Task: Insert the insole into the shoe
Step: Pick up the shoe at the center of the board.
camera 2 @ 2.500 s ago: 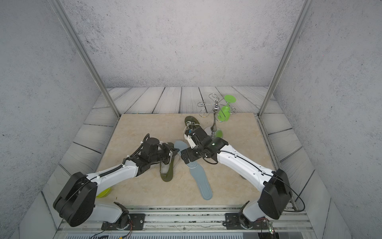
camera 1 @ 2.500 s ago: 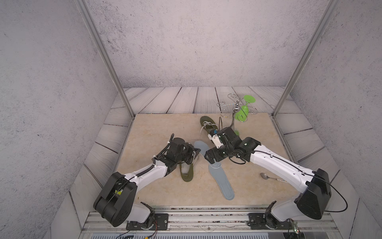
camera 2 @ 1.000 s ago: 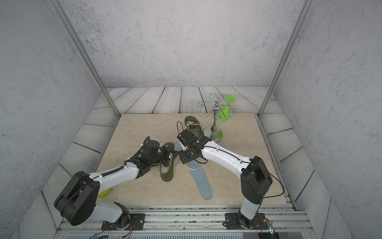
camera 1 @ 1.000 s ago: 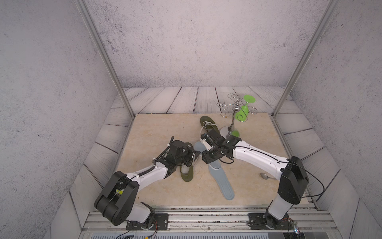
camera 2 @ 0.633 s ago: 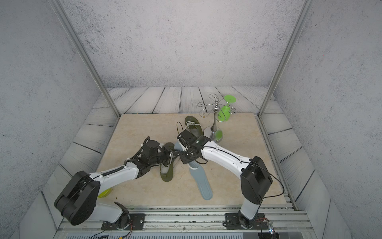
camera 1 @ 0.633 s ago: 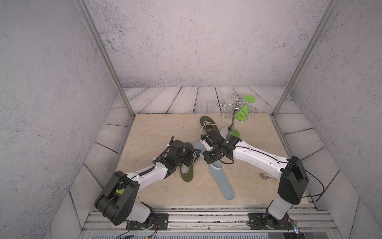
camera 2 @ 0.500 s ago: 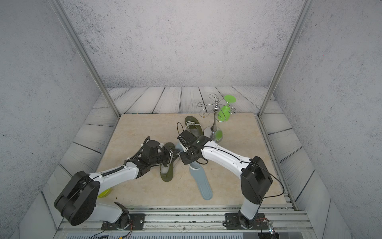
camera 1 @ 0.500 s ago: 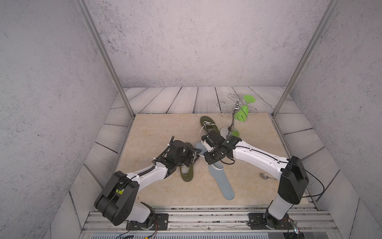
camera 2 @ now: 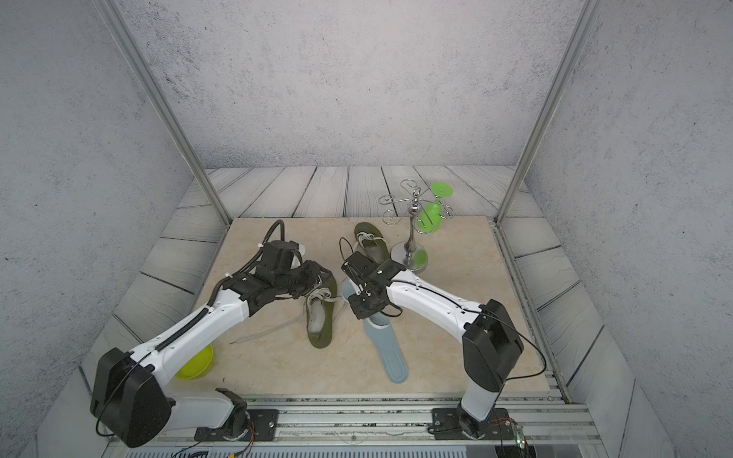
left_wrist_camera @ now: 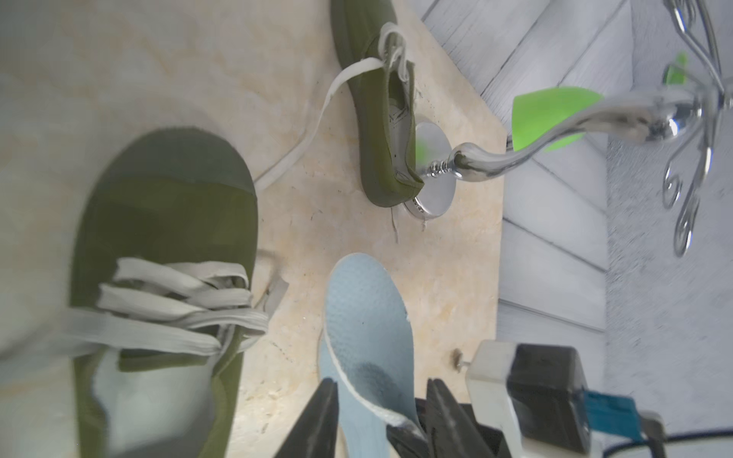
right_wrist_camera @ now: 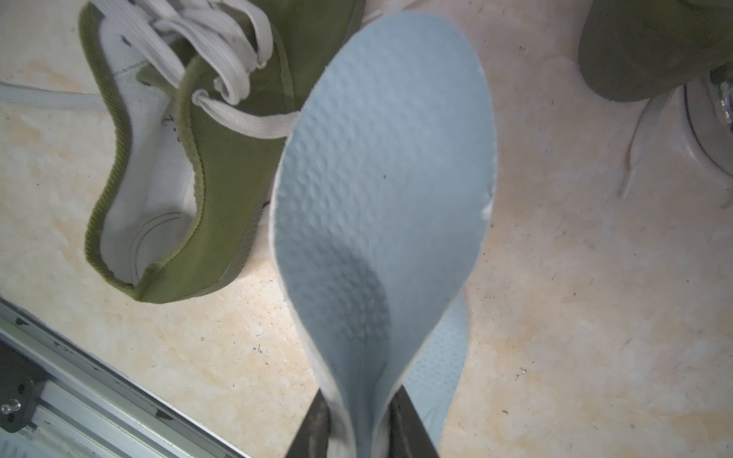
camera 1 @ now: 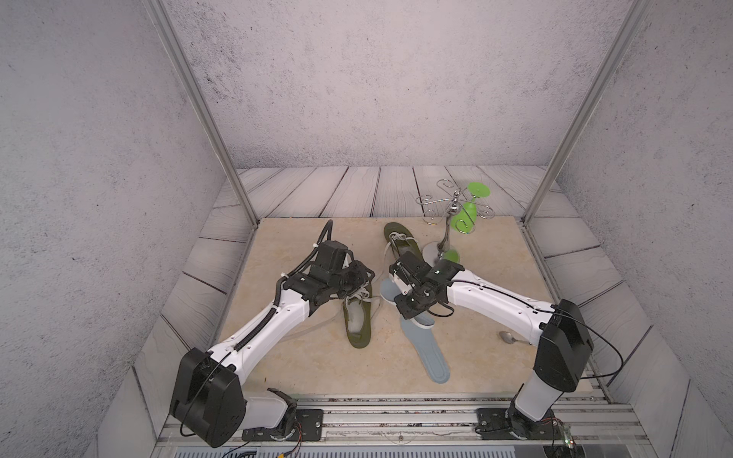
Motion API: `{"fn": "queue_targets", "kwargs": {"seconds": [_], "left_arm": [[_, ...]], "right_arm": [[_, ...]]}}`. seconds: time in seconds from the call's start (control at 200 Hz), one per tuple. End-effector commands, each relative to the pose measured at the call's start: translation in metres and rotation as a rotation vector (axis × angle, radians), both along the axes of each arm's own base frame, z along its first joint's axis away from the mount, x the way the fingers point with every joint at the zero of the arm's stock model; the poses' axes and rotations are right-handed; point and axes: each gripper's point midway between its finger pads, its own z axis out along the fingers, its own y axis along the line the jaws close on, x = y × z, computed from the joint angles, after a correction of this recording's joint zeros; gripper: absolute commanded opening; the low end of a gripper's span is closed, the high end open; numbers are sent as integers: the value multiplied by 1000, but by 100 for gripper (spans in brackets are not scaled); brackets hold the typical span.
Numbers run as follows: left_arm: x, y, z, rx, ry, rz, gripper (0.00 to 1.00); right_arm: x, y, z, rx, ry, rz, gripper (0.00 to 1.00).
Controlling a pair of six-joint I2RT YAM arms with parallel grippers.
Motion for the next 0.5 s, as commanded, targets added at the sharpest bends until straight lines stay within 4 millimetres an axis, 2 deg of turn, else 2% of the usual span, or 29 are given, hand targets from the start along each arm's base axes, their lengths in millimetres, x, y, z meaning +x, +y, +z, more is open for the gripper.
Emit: {"fn": "queue_targets", "kwargs": {"seconds": [0.0,0.27,0.415,0.495], "left_arm": [[-26,30,-31,365,-40,-264,38],[-38,31,-37,594,-222,-586,25],[-43,41,-55,723,-204,-711,15],[-45,46,-65,786,-200,-769,14]], "right_arm": [[-5,-18,17,-6,-19,-19,25],[-12,-48,19,-4,-11,-59,24],[-13,-56,21,5,-10,-64,23],[-12,-58,22,10,-9,-62,23]]}}
